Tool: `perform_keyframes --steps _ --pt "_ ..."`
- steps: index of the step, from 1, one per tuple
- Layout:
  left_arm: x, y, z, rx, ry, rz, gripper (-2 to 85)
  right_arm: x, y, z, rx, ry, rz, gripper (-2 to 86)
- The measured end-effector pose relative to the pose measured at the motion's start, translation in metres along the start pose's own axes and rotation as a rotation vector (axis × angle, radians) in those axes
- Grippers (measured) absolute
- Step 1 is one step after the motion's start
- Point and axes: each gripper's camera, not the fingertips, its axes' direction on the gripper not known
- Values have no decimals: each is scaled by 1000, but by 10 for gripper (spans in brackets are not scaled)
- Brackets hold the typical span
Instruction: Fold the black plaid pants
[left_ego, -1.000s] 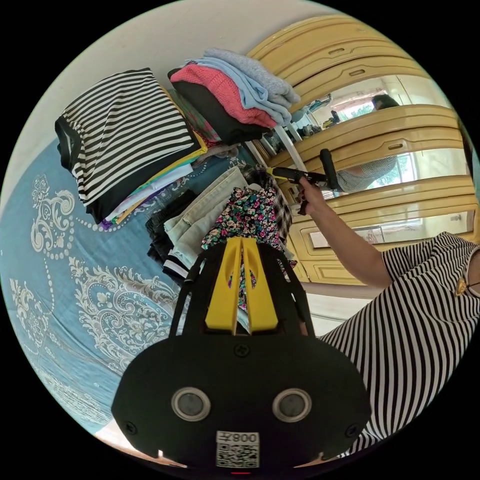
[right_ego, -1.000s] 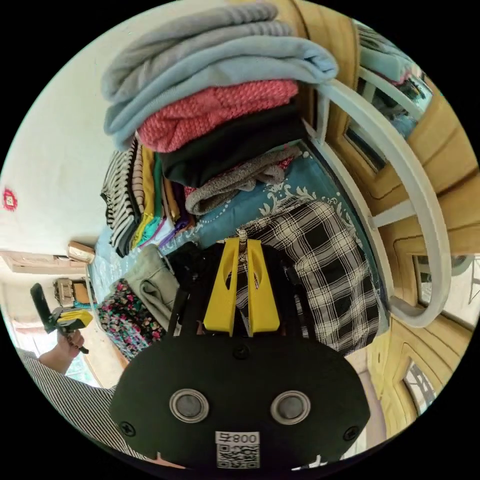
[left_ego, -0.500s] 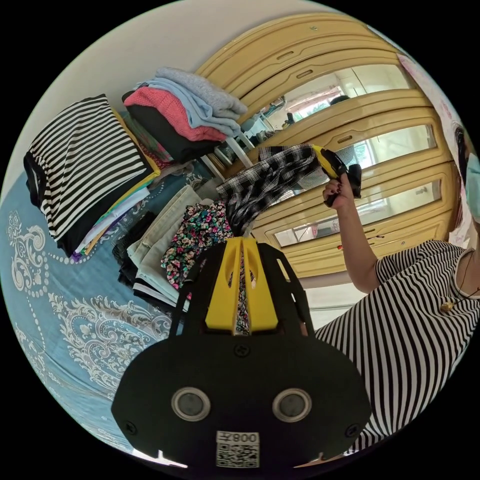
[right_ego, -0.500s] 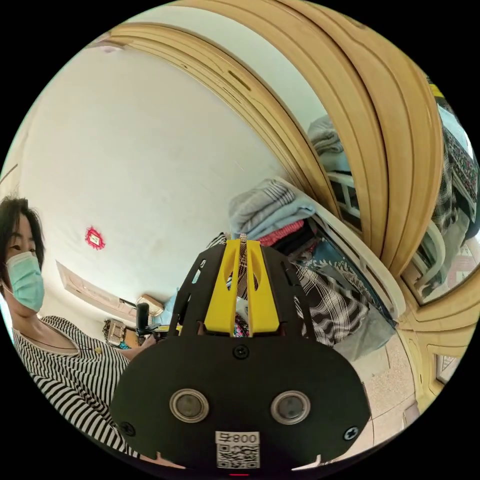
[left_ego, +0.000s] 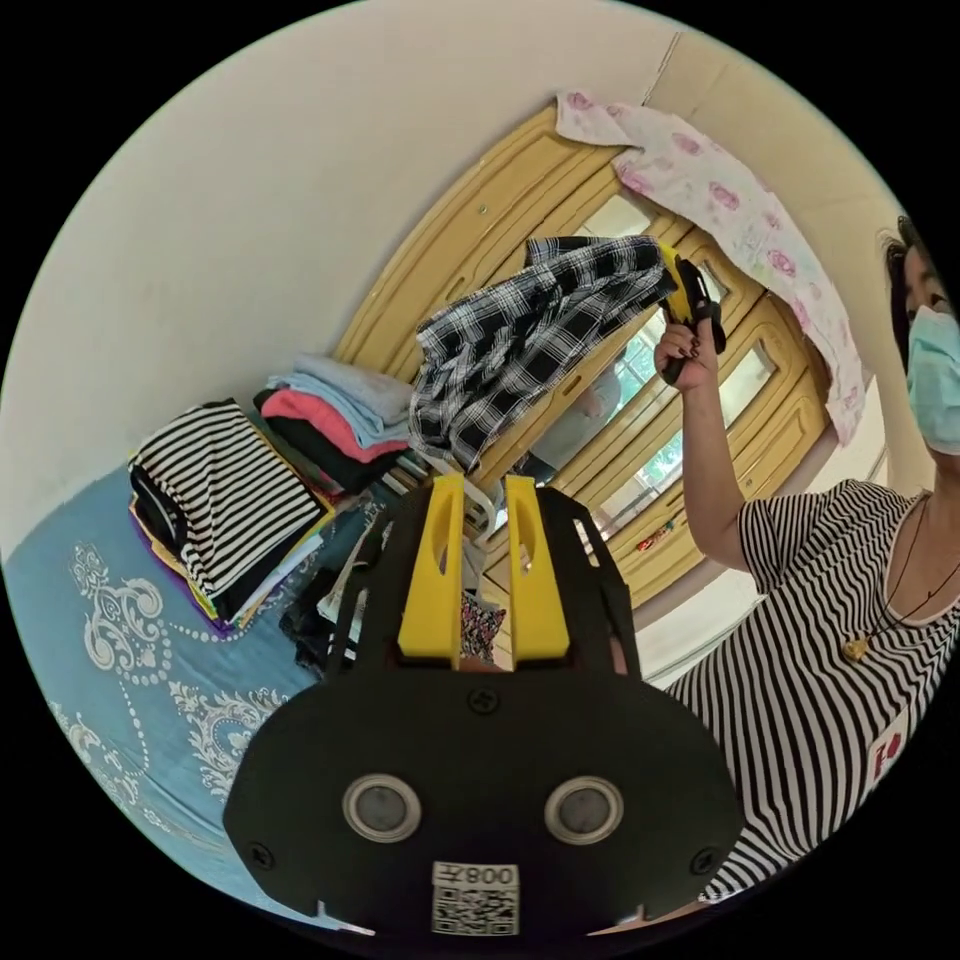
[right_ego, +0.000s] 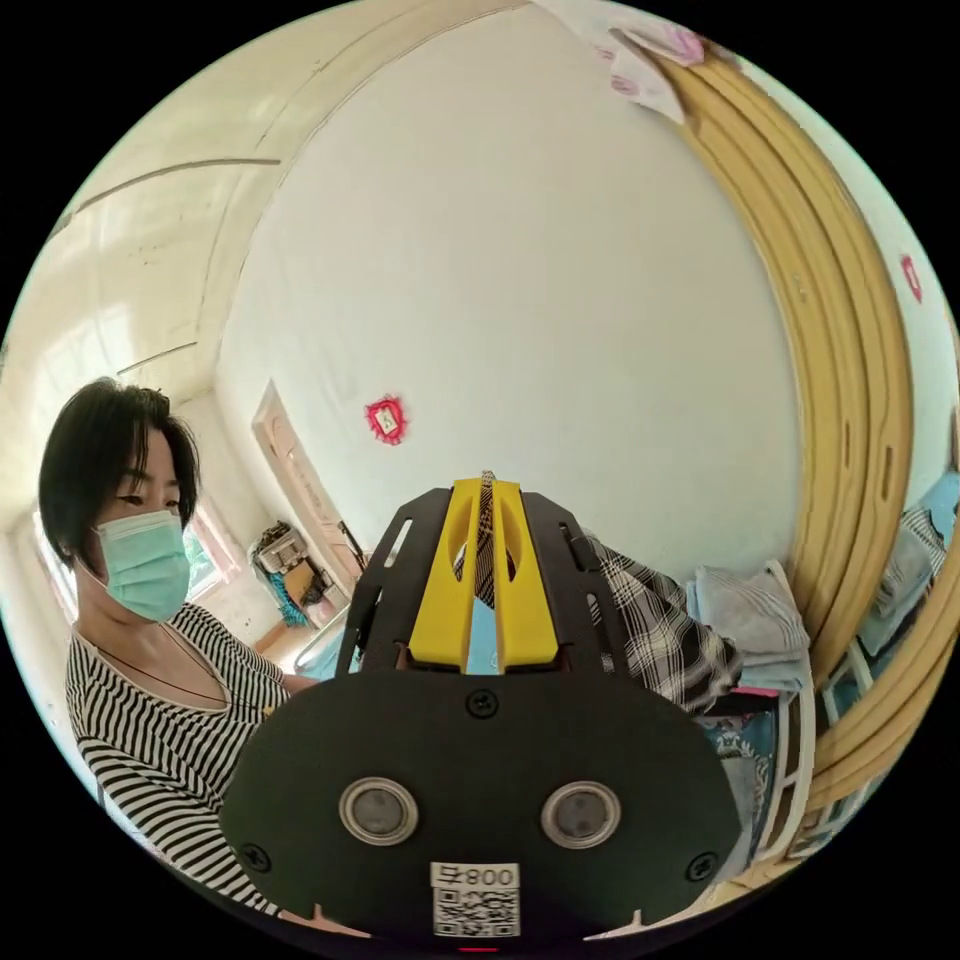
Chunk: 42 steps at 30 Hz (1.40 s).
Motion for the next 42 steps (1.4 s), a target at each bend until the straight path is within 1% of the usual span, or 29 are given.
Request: perform_keyframes --steps 3,5,9,12,14,15,18,20,21,23,26,31,33,34,37,40,42 --pt "18 27 -58 87 -37 -4 109 -51 -20 17 -29 -94 -76 16" --pt "28 58 -101 135 -60 -49 132 -76 -26 28 -43 -164 -95 15" --pt "51 121 -168 250 -72 -108 140 -127 -27 58 -104 -306 -106 11" --pt "75 177 -221 344 -58 -137 117 -155 -21 80 -159 -404 -99 7" --pt "101 221 -264 419 -17 -118 68 -170 -16 92 -190 -445 -88 6" --pt "108 231 -274 435 -25 -132 56 -178 -13 98 -207 -457 -83 6" --pt "153 275 -331 503 -79 -108 40 -193 -4 109 -245 -457 -67 5" --pt "197 301 -380 551 -147 -54 31 -197 2 112 -266 -436 -57 4" --pt "209 306 -391 553 -170 -38 29 -197 7 113 -276 -424 -42 4" --pt "261 320 -429 557 -267 39 22 -197 15 117 -304 -417 -28 4" --pt "325 326 -459 544 -366 128 17 -191 33 127 -370 -420 7 3" --pt "414 324 -476 510 -482 221 15 -172 72 152 -464 -547 128 3" --pt "442 322 -474 463 -560 221 15 -169 94 162 -507 -607 177 6" --pt "460 321 -471 435 -623 217 15 -169 100 163 -504 -633 188 7" --pt "503 323 -469 405 -724 207 16 -172 122 166 -509 -748 238 18" --pt "547 327 -474 425 -816 211 17 -187 140 165 -536 -812 254 50" --pt "573 330 -477 441 -884 217 17 -211 146 158 -577 -829 206 76"
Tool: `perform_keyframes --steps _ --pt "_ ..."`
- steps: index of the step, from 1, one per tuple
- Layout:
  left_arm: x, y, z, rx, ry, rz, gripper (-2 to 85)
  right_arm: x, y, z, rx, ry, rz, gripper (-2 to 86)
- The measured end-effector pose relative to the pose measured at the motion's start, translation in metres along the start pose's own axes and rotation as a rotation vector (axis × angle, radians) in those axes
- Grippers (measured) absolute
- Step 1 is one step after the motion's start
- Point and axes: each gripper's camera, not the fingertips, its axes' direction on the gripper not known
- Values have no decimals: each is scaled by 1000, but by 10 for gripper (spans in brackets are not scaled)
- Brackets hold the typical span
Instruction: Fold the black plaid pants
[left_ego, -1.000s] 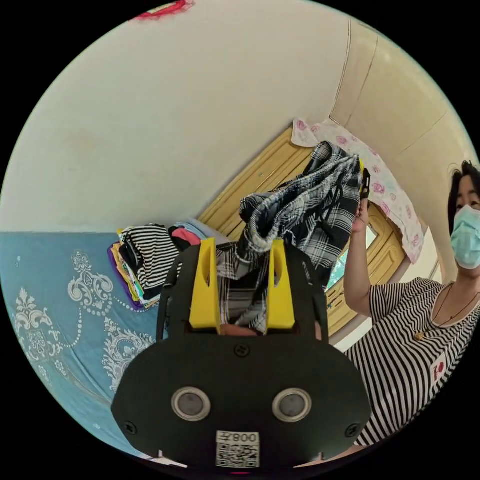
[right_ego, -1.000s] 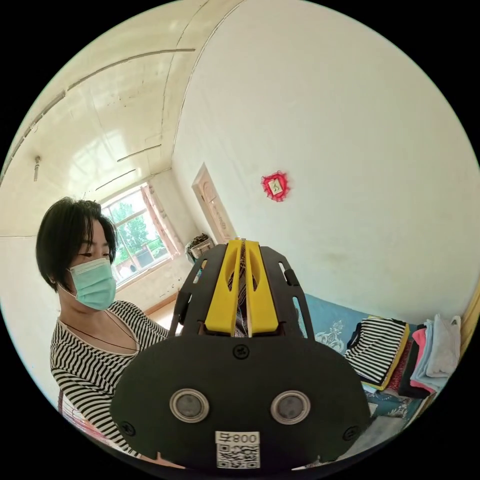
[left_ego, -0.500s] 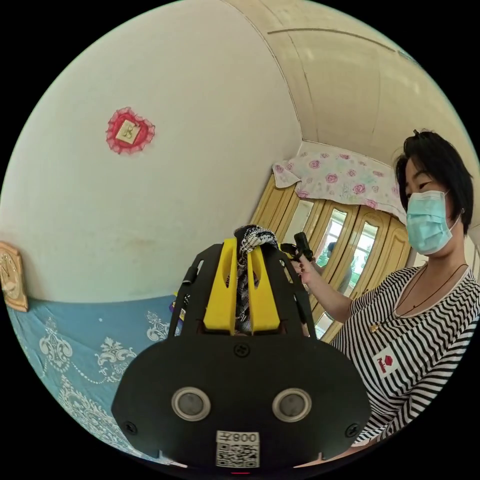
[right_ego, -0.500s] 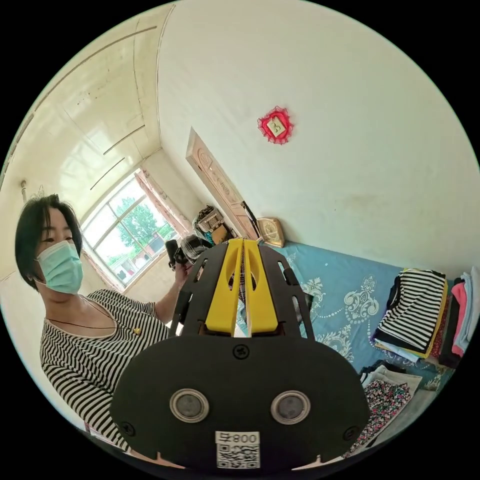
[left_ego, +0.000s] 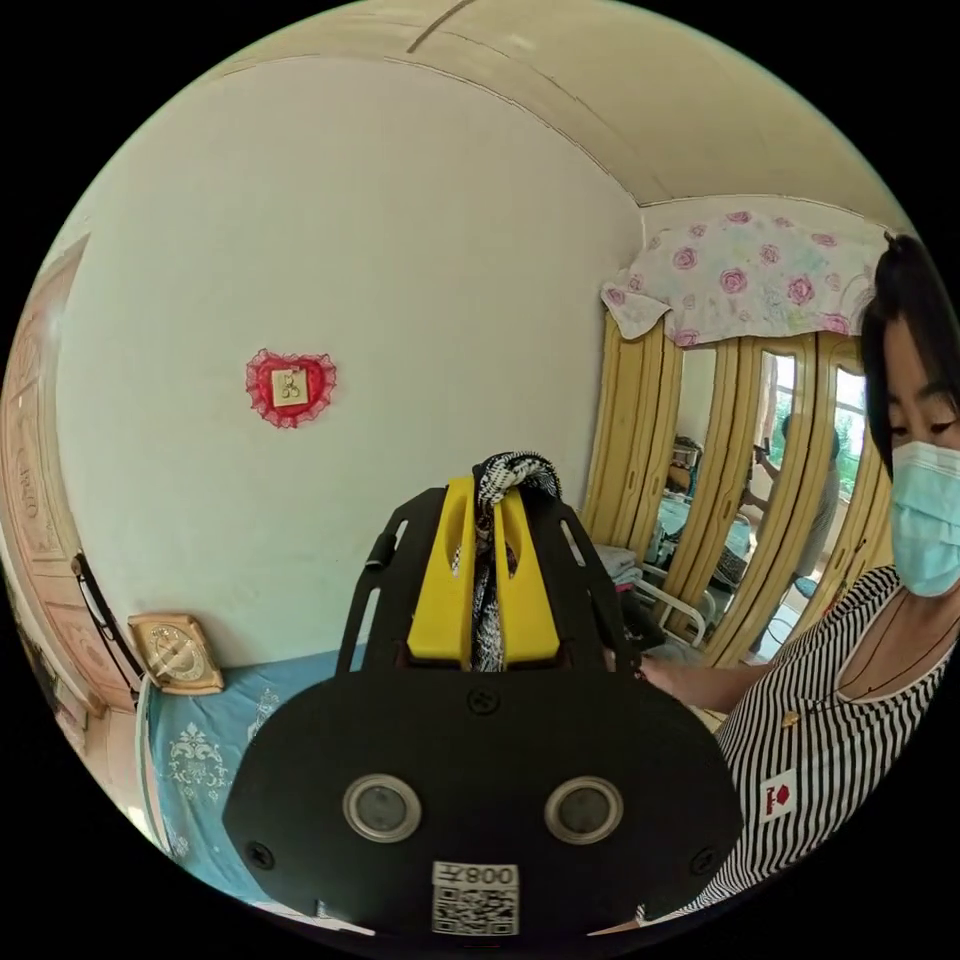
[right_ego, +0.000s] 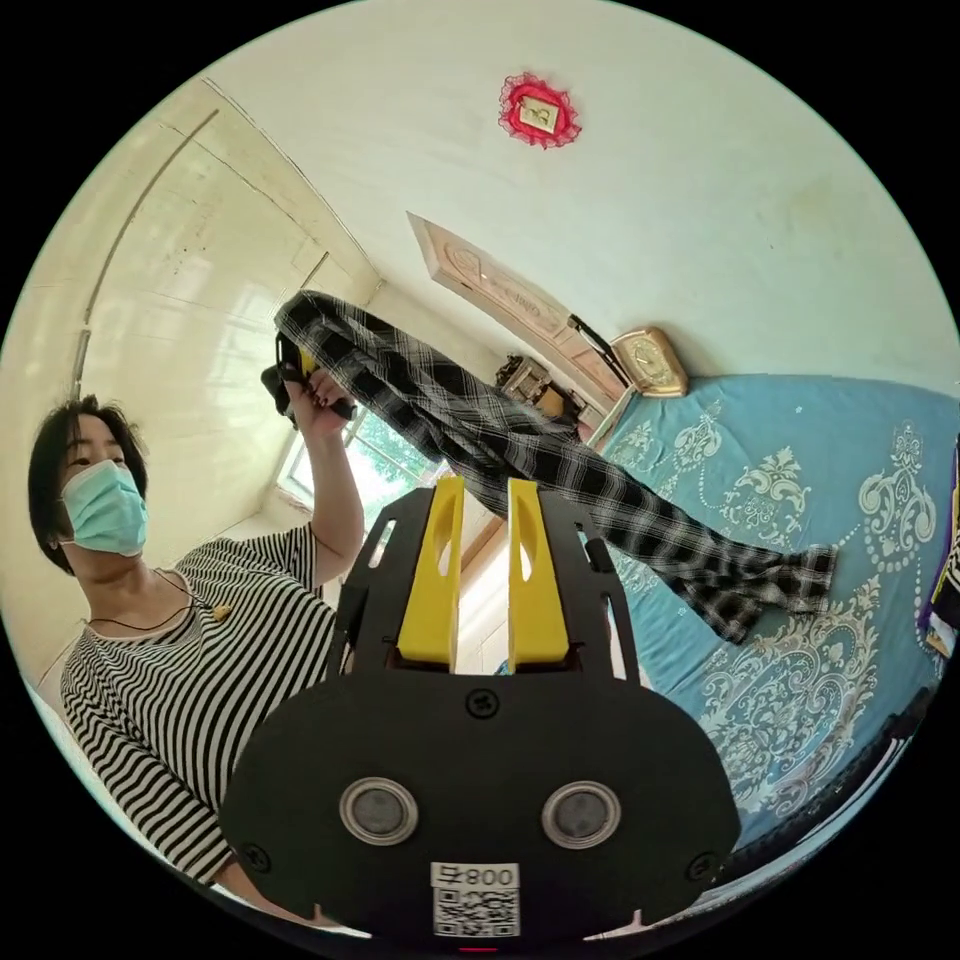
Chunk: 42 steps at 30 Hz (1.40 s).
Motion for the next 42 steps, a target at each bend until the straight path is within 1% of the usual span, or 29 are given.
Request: perform_keyframes --steps 4,6,7,9,12,16,18,21,23,28,33,35,36,39,42 --pt "33 -19 -38 -13 -116 42 18 -56 0 23 -77 39 -157 90" --pt "46 -25 -49 -28 -140 58 18 -108 -3 33 -111 127 -304 100" --pt "54 -29 -55 -38 -156 67 18 -122 -3 34 -108 154 -343 103" --pt "63 -33 -62 -44 -148 59 18 -169 -1 34 -62 287 -466 124" --pt "77 -36 -71 -50 -121 48 18 -208 6 32 14 422 -554 134" --pt "92 -38 -78 -48 -75 50 18 -230 19 21 93 461 -542 129" --pt "97 -37 -81 -52 -59 60 18 -241 29 10 166 489 -508 118" --pt "101 -32 -85 -64 -50 80 17 -260 36 -9 252 470 -476 91" --pt "98 -26 -90 -65 -23 73 16 -271 36 -19 279 467 -461 73" --pt "83 -11 -105 -89 -30 76 15 -305 25 -42 260 534 -437 40" --pt "70 5 -116 -165 29 106 12 -378 -7 -100 310 759 -511 33" --pt "70 8 -117 -185 81 138 10 -410 -25 -113 314 853 -549 32" --pt "70 8 -118 -182 95 145 9 -433 -36 -118 327 921 -586 31" --pt "68 1 -121 -133 169 175 8 -491 -63 -127 388 1027 -683 30" --pt "60 -10 -122 -85 256 188 9 -548 -92 -133 467 1095 -774 30"
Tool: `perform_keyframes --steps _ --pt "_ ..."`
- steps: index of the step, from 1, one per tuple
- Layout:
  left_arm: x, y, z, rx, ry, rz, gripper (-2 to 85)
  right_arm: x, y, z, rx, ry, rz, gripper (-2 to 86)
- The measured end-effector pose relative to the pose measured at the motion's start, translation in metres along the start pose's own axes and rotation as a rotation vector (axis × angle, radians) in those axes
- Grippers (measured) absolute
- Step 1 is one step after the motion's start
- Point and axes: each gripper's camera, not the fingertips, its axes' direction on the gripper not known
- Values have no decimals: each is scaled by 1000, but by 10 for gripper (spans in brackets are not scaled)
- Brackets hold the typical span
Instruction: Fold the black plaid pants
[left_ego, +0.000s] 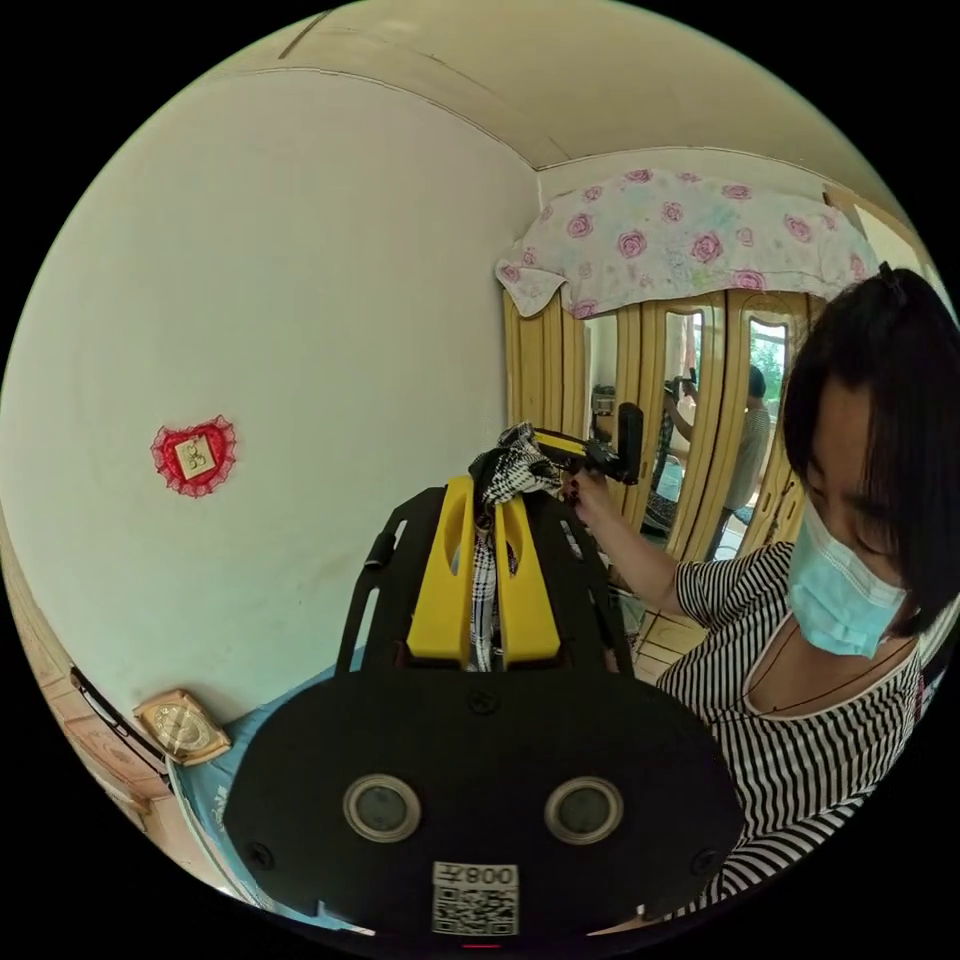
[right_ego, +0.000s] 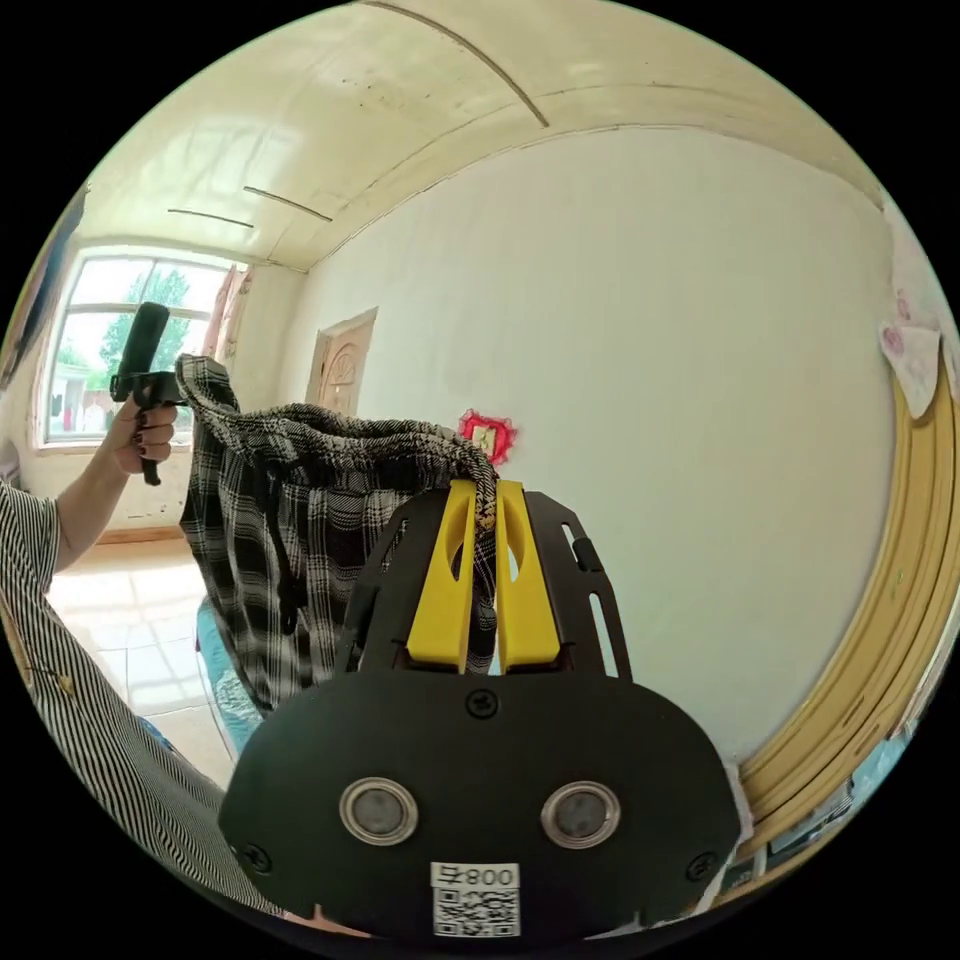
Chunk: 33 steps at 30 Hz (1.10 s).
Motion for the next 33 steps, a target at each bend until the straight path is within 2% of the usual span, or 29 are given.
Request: perform_keyframes --steps 7,12,16,25,33 --pt "-43 -1 7 43 88 18 10 1 -115 0 99 40 -59 28" --pt "-99 34 19 23 52 -40 9 -6 -167 53 57 -12 -65 27" --pt "-176 93 34 -44 11 -185 12 -22 -182 115 -20 -106 -63 27" --pt "-392 293 45 -152 -37 -610 24 -121 -202 357 -370 -310 -40 29" --pt "-604 519 1 -88 -29 -969 32 -310 -238 601 -632 -462 -156 30"
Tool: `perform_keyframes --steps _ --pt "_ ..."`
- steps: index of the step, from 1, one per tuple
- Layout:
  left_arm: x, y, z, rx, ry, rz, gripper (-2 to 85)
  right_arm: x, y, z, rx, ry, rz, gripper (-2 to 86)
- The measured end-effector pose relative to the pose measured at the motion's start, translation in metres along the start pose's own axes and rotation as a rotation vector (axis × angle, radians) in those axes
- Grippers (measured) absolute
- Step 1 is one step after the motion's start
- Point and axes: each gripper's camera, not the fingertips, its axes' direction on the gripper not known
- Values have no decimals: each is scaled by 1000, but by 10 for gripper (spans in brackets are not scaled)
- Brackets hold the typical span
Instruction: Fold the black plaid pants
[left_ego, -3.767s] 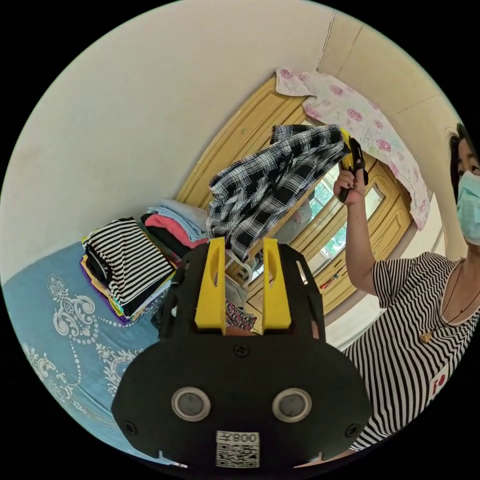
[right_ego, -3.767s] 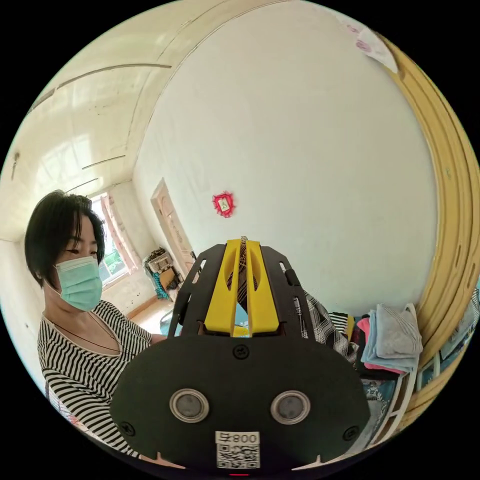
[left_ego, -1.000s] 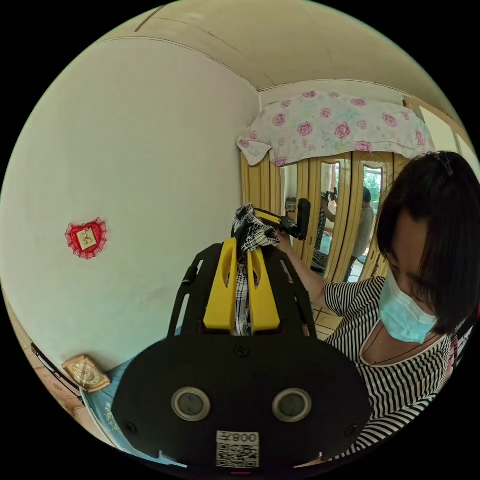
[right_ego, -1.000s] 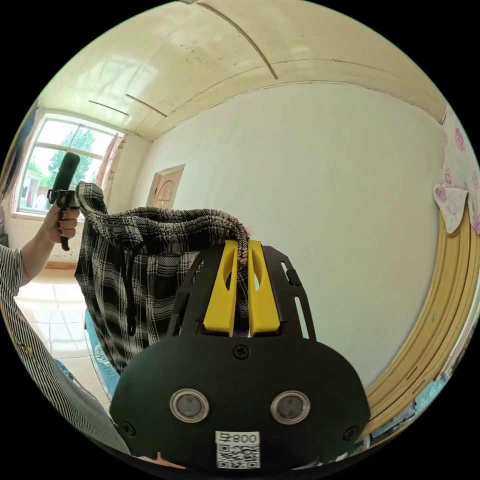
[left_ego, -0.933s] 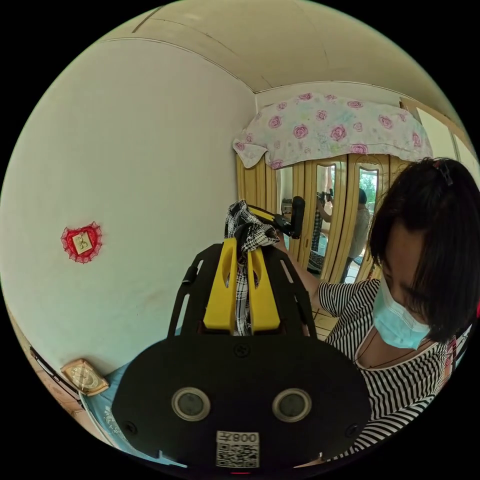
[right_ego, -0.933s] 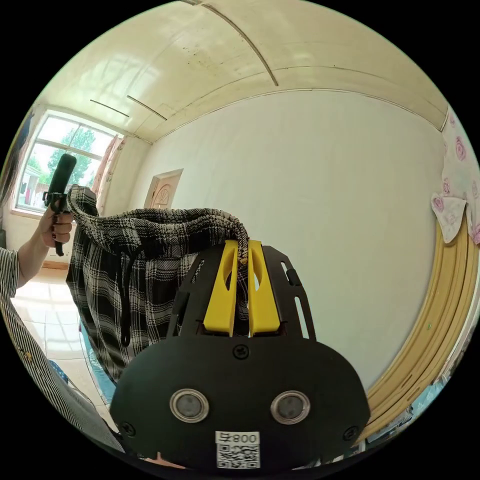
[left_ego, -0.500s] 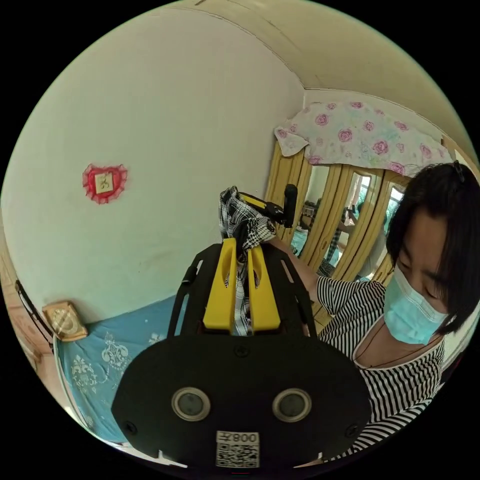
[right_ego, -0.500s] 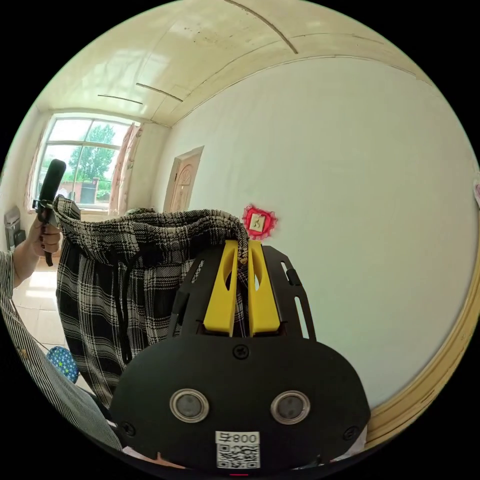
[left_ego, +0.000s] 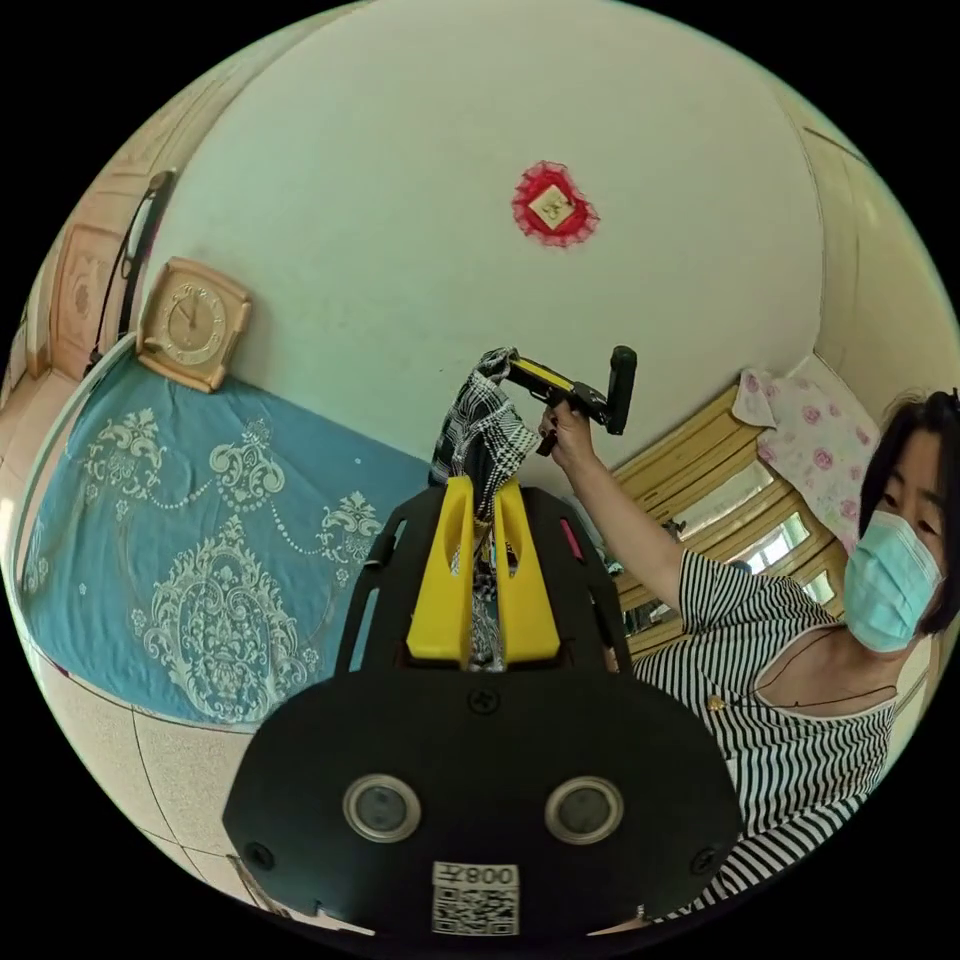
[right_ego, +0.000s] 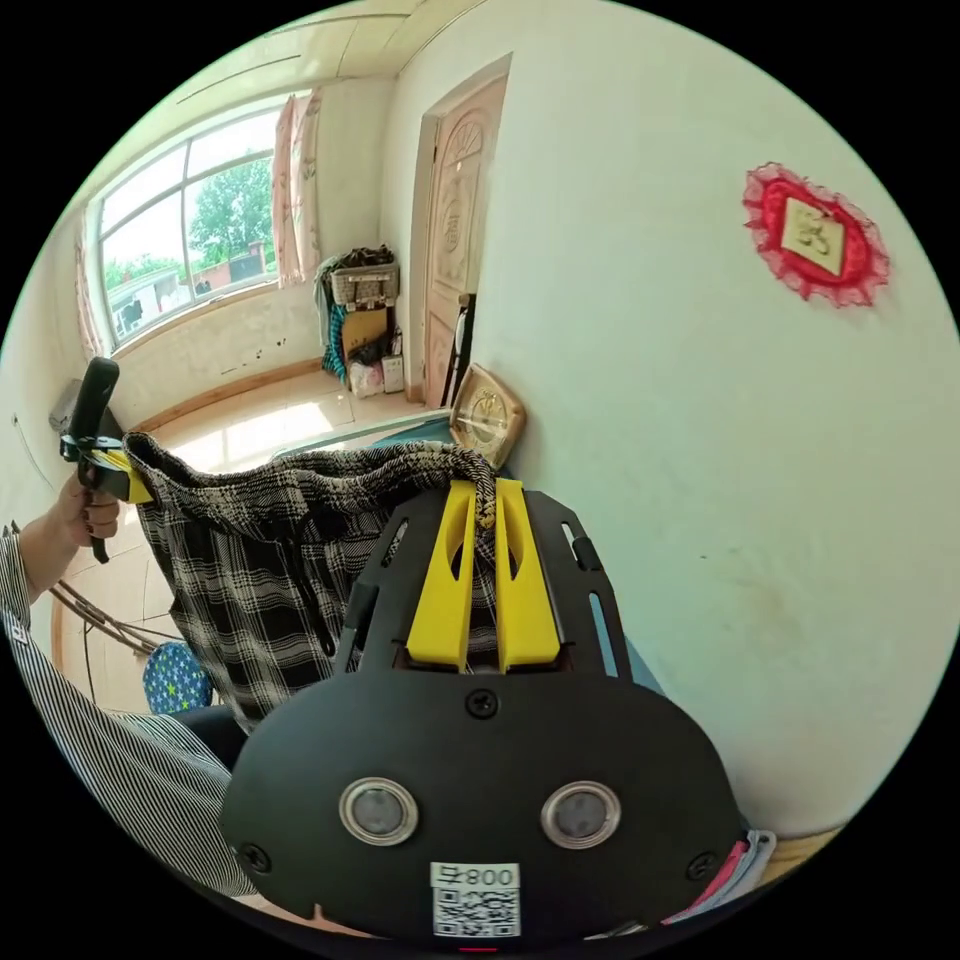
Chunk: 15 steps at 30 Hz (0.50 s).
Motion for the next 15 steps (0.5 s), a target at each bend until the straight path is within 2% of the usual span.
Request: perform_keyframes --steps 5,9,15 --pt "-191 -24 -22 3 -37 -247 34 -36 -120 138 -165 -119 -32 31" --pt "-292 -36 -24 -14 -84 -373 33 -68 -205 235 -294 -166 -112 30" --pt "-430 -53 -13 15 -116 -556 34 -94 -302 331 -413 -189 -223 32"
